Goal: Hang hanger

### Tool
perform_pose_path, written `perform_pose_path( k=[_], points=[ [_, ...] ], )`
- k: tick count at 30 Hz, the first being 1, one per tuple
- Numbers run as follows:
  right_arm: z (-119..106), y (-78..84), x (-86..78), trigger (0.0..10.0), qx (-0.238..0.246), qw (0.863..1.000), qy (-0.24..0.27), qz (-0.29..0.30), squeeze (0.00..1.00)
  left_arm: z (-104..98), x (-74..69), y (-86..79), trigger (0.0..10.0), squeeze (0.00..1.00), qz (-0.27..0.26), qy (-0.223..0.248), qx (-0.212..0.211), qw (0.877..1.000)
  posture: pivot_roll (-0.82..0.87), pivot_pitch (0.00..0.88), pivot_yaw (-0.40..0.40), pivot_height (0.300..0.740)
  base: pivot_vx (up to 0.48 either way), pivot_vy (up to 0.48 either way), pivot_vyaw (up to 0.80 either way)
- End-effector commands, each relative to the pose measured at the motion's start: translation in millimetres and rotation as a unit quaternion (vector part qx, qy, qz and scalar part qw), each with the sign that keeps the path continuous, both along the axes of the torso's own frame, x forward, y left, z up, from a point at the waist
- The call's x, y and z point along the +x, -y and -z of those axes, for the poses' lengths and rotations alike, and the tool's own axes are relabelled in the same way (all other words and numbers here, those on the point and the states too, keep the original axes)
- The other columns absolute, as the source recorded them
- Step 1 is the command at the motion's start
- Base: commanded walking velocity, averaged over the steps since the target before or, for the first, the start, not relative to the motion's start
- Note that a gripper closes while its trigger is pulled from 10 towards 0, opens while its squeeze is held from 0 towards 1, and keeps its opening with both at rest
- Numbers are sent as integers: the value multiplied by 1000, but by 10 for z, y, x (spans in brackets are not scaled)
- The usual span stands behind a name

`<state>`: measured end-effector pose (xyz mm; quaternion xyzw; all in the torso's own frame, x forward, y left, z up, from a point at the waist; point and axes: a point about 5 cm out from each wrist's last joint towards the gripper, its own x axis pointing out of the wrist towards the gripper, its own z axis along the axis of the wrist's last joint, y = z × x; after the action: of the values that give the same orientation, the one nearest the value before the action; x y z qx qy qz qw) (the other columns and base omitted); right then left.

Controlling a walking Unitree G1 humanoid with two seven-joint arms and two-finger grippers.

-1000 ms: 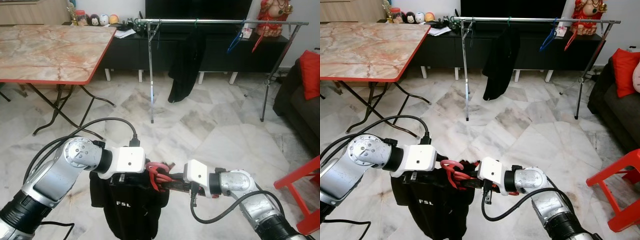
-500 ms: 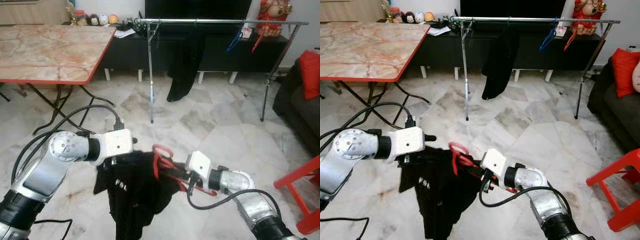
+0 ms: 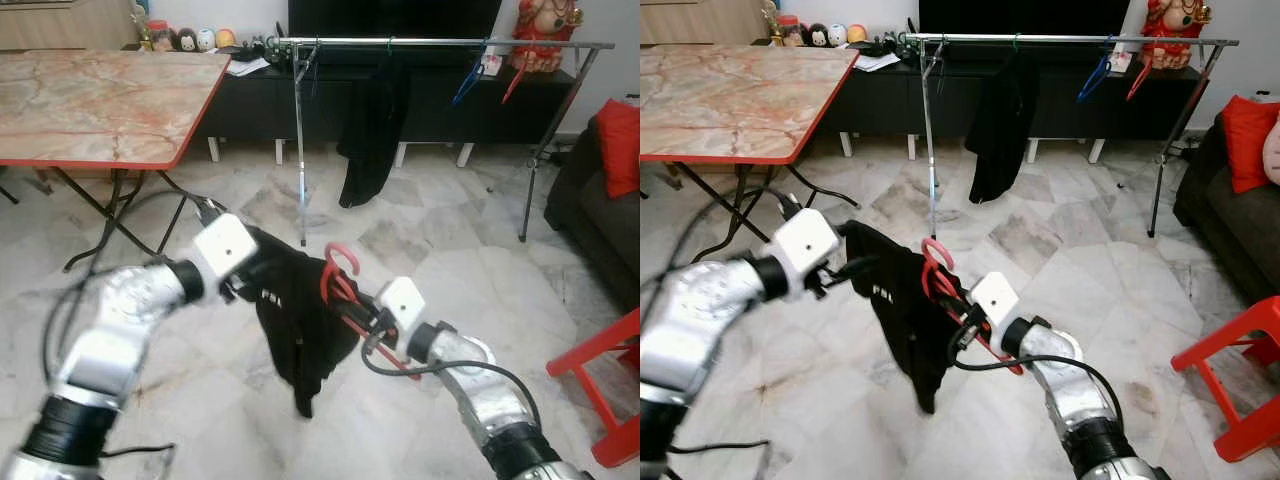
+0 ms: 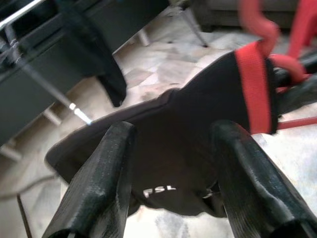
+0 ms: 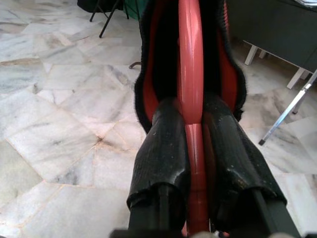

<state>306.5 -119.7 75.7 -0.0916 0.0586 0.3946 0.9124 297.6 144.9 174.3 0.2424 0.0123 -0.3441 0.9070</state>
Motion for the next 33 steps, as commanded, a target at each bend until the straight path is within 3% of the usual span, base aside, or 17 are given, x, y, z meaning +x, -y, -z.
perform_pose_path(
  k=[1, 3, 7, 16, 20, 21, 22, 23, 24, 29, 30, 33],
  points=[
    [-129, 4, 86, 0, 11, 1000, 26, 5, 0, 35, 10, 17, 10000, 0, -27, -3, -15, 1000, 36, 0, -56, 740, 0, 0, 0],
    [-207, 12, 148, 0, 28, 999, 33, 19, 0, 168, -1, 128, 10000, 0, -63, -17, -42, 997, 19, 0, -53, 740, 0, 0, 0],
    [-262, 0, 172, 0, 31, 999, 39, 14, 0, 239, -2, 179, 10000, 0, -97, -37, -78, 991, 20, 0, -58, 740, 0, 0, 0],
    [-310, -45, 237, 0, 20, 999, 40, -2, 0, 286, -66, 263, 10000, 0, -99, -56, -92, 989, 22, 0, -62, 740, 0, 0, 0],
    [-373, -72, 316, 0, 11, 999, 48, -3, 0, 281, -105, 362, 10000, 35, -80, -83, -124, 986, 24, 0, -66, 740, 0, 0, 0],
    [-387, -80, 327, 0, 12, 999, 49, -4, 0, 279, -120, 394, 10000, 306, -70, -87, -128, 985, 24, 0, -66, 740, 0, 0, 0],
    [-409, -98, 337, 0, 14, 999, 51, -9, 0, 267, -143, 463, 10000, 886, -51, -87, -131, 986, 25, 0, -68, 740, 0, 0, 0],
    [-409, -98, 337, 0, 14, 999, 51, -9, 0, 267, -143, 463, 10000, 886, -51, -87, -131, 986, 25, 0, -68, 740, 0, 0, 0],
    [-417, -108, 340, 0, 14, 998, 52, -12, 0, 260, -148, 492, 10000, 1000, -47, -86, -131, 987, 25, 0, -68, 740, 0, 0, 0],
    [-423, -123, 349, 0, 14, 998, 52, -15, 0, 214, -157, 606, 10000, 1000, -40, -81, -132, 987, 27, 0, -70, 740, 0, 0, 0],
    [-411, -131, 346, 0, 12, 999, 50, -18, 0, 179, -138, 640, 10000, 0, -46, -76, -137, 987, 27, 0, -70, 740, 0, 0, 0],
    [-395, -141, 339, 0, 12, 999, 48, -22, 0, 142, -104, 659, 10000, 0, -68, -74, -150, 984, 25, 0, -70, 740, 0, 0, 0]
  ],
)
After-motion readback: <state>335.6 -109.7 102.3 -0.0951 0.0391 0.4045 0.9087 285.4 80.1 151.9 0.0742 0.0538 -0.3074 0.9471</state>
